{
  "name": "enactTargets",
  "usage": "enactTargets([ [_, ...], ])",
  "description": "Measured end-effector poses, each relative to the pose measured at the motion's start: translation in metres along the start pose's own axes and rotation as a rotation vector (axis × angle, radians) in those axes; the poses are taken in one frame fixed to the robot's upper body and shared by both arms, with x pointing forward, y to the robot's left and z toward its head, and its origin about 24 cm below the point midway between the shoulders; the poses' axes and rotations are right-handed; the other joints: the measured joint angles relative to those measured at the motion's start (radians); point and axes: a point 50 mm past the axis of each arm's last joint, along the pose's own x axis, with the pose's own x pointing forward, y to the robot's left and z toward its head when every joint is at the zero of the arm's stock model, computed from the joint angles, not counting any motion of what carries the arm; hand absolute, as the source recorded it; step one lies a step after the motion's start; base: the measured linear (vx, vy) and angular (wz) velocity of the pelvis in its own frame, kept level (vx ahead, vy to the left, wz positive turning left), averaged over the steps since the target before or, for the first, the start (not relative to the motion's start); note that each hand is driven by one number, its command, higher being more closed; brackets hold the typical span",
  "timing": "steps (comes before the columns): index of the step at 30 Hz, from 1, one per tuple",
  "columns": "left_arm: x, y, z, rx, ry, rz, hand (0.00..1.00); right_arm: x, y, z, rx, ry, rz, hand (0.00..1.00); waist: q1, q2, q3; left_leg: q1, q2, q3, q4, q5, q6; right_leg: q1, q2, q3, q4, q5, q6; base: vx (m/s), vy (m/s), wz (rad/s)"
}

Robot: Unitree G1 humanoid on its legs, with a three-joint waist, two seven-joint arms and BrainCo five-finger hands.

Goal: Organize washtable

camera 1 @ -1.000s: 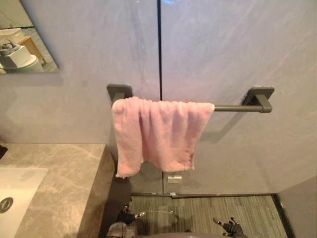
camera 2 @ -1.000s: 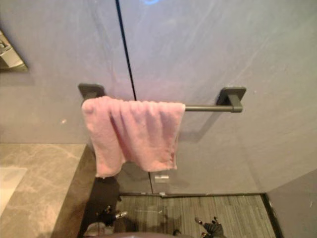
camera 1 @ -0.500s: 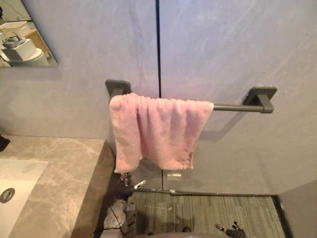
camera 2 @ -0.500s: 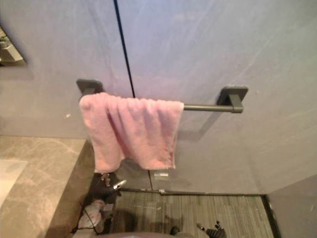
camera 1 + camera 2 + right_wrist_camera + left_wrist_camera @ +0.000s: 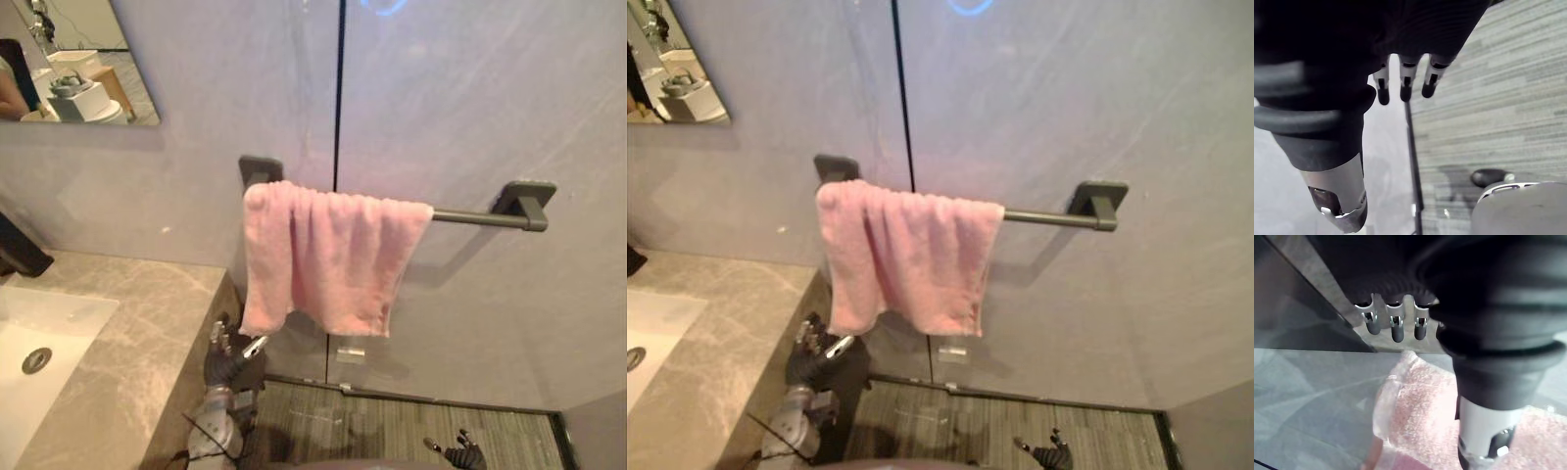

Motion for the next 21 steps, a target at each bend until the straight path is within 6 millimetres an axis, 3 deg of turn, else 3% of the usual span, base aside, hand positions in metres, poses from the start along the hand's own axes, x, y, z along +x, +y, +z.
enactTargets([
  [8,0.001,-0.003,0.043,-0.036,-0.211,-0.006,0.0,0.0,-0.001,-0.001,-0.047,-0.002,0.013,0.0,-0.001,0.003,-0.013,0.001,0.002,-0.011,-0.013,0.006,-0.006,0.002,0.003,-0.013,-0.011,0.001,-0.006,0.02,0.001,0.04],
  [21,0.029,-0.008,0.073,-0.033,-0.339,-0.075,0.0,0.004,-0.006,0.005,-0.093,-0.003,0.011,0.0,-0.008,0.017,-0.019,-0.002,0.003,0.001,-0.017,0.008,-0.006,0.021,0.015,0.007,-0.096,0.051,-0.013,0.0,0.01,-0.04],
])
